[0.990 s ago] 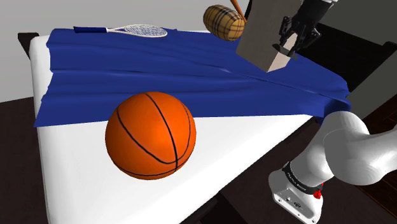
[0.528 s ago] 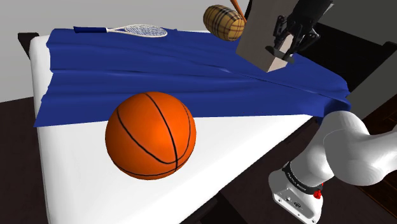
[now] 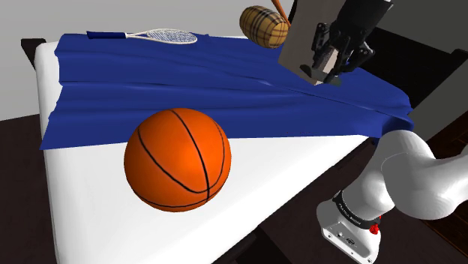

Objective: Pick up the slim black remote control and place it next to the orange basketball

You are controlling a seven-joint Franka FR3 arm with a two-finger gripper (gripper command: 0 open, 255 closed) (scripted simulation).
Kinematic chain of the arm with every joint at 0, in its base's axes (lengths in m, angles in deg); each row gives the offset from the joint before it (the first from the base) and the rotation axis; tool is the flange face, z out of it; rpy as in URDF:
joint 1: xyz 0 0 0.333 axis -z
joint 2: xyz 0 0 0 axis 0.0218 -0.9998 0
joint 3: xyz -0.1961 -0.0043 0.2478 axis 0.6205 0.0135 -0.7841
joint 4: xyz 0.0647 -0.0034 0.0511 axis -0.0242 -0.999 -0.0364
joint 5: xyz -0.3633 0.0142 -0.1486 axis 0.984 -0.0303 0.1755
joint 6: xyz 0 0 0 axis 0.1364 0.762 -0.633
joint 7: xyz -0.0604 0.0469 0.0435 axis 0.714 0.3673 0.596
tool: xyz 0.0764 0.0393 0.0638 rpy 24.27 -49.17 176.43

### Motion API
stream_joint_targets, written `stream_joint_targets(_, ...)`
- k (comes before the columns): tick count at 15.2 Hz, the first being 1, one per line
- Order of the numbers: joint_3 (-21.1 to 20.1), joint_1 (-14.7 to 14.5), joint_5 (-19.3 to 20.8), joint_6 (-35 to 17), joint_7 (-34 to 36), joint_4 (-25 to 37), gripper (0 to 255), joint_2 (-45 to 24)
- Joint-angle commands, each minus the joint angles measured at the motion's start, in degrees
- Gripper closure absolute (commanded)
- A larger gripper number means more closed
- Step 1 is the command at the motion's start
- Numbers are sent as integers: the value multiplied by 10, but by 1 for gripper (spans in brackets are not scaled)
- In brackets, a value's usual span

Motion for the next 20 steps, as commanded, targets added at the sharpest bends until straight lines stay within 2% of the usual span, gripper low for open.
stream_joint_targets(1,-27,-8,-18,-5,29,1,255,-7)
stream_joint_targets(8,-114,-33,-72,-20,122,33,255,-56)
stream_joint_targets(14,-186,-46,-103,-35,199,83,255,-119)
stream_joint_targets(20,-190,-49,-107,-79,199,29,255,-108)
